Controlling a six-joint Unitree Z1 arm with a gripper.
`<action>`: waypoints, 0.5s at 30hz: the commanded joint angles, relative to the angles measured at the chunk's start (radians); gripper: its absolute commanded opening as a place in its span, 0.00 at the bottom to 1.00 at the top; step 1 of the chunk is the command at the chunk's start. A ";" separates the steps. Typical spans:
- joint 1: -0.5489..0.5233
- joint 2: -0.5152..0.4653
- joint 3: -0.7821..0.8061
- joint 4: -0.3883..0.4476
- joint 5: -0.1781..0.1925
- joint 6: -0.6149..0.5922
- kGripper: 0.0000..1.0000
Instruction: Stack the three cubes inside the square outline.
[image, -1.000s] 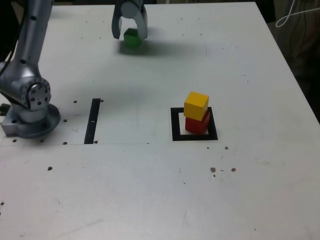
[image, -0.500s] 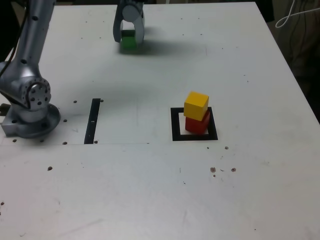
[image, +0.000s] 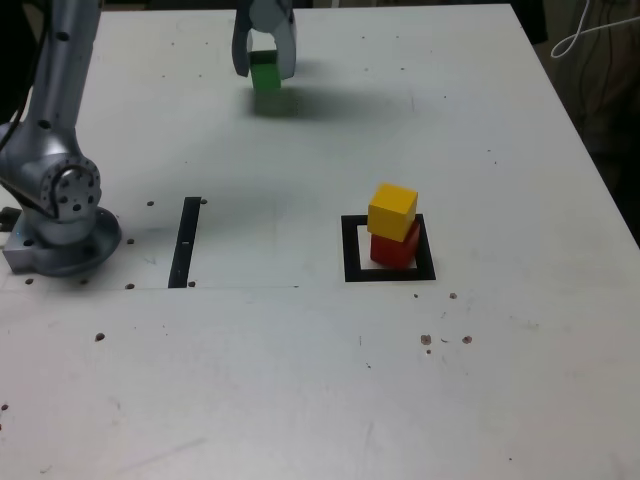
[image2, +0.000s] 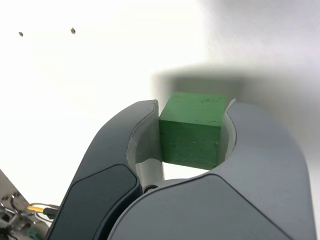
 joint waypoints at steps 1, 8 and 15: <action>-0.027 -0.043 -0.009 0.029 0.001 -0.008 0.17; -0.158 -0.117 -0.081 0.152 0.004 -0.057 0.17; -0.323 -0.177 -0.146 0.237 0.001 -0.139 0.17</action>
